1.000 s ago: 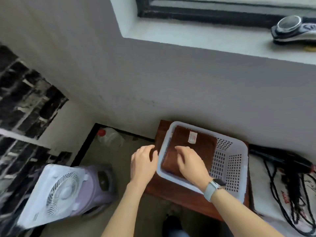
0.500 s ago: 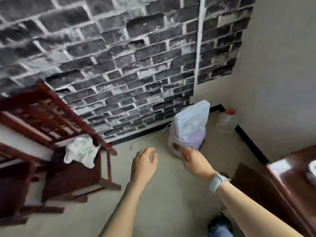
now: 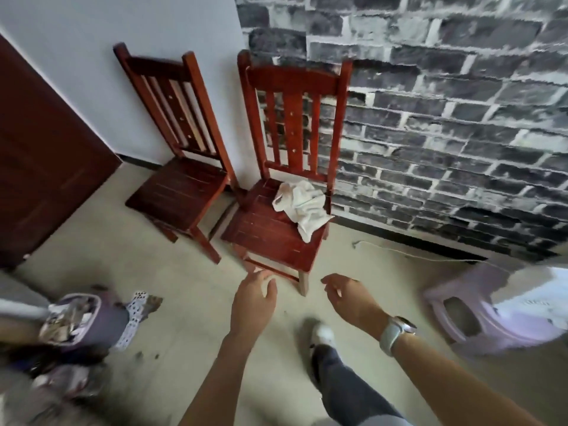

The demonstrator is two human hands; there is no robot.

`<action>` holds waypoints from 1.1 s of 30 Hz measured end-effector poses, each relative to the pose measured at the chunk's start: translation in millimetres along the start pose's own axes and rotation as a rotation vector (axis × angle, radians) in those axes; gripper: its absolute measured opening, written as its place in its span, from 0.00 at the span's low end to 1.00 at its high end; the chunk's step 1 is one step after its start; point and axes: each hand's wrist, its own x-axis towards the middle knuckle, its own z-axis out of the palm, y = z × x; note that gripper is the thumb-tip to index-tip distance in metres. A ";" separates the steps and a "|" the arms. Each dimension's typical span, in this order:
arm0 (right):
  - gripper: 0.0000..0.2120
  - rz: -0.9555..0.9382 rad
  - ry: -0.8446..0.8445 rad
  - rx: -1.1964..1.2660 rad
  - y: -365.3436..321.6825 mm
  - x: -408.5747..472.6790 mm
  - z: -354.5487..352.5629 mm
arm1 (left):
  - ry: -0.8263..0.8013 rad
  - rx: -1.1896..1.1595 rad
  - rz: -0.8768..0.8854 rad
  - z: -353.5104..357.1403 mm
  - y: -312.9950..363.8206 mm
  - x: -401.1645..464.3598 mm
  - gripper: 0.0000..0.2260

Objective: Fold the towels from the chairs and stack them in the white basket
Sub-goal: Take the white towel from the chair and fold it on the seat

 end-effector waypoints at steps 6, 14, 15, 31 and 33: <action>0.14 0.095 -0.040 0.042 -1.9 125.5 16.2 | -0.081 0.015 -0.074 8.2 -25.3 115.7 0.13; 0.16 0.296 -0.008 0.043 28.4 314.6 40.2 | -0.272 0.000 -0.153 54.8 -59.1 293.0 0.13; 0.17 0.317 0.006 0.036 34.6 334.1 46.1 | -0.266 -0.021 -0.172 63.0 -64.7 309.4 0.13; 0.14 0.372 -0.014 -0.179 117.7 495.2 109.3 | -0.476 -0.426 -0.631 186.2 -146.1 445.4 0.16; 0.08 0.442 -0.067 0.175 98.3 478.9 109.5 | -0.502 -0.522 -0.790 183.5 -146.3 443.6 0.18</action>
